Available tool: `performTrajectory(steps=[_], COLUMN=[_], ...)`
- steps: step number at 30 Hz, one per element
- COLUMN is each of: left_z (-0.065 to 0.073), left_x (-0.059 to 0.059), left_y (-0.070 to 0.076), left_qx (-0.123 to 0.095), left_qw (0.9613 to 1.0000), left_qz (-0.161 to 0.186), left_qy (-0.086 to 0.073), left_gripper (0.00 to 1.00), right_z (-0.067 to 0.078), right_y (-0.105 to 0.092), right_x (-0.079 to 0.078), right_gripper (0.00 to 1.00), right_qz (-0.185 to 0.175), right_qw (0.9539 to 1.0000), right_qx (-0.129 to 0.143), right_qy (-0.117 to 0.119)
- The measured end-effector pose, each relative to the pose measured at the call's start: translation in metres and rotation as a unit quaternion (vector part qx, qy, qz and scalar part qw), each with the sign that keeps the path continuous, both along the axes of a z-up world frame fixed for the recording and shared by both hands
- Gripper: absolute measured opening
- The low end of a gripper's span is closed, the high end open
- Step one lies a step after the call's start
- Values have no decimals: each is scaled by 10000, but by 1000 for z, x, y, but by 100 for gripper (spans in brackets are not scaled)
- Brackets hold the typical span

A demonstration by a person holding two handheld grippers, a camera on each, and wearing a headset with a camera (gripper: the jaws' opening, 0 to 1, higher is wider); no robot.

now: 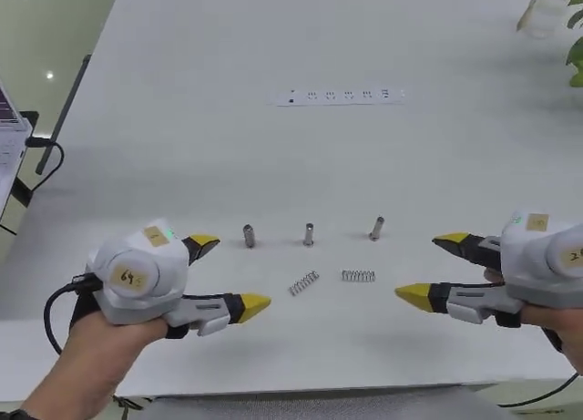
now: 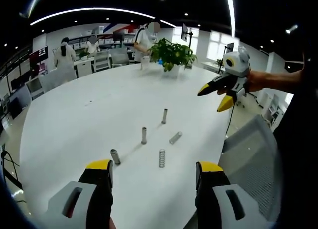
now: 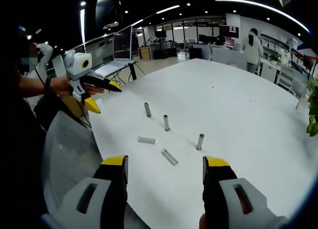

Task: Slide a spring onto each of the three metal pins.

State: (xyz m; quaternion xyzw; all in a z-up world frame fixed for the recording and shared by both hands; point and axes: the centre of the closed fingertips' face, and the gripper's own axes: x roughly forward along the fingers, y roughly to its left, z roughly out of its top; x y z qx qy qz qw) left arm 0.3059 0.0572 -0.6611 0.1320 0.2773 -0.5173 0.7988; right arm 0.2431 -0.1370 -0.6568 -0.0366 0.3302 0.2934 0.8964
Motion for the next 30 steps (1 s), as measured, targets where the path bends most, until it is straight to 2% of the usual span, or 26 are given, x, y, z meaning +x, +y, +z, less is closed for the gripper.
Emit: performTrajectory(steps=[5, 9, 15, 24, 30], left_z=[-5, -17, -27, -52, -68], left_x=[1, 2, 2, 1, 1], left_y=[-11, -19, -30, -48, -54], left_qx=[4, 68, 105, 155, 221], left_qw=[9999, 9995, 9989, 9977, 9969], left_qz=[-149, -304, -421, -557, -595], left_qy=[45, 106, 176, 347, 468], left_gripper=[64, 63, 62, 59, 56], right_z=[-4, -4, -3, -1, 0], right_y=[-2, -3, -4, -8, -9], right_x=[-6, -9, -14, -21, -24], right_gripper=[59, 59, 59, 59, 59], right_qz=[-44, -96, -132, -217, -232], right_qw=[10000, 9999, 9999, 9997, 9997], right_qx=[1, 29, 18, -15, -44], right_qy=[44, 56, 58, 66, 69])
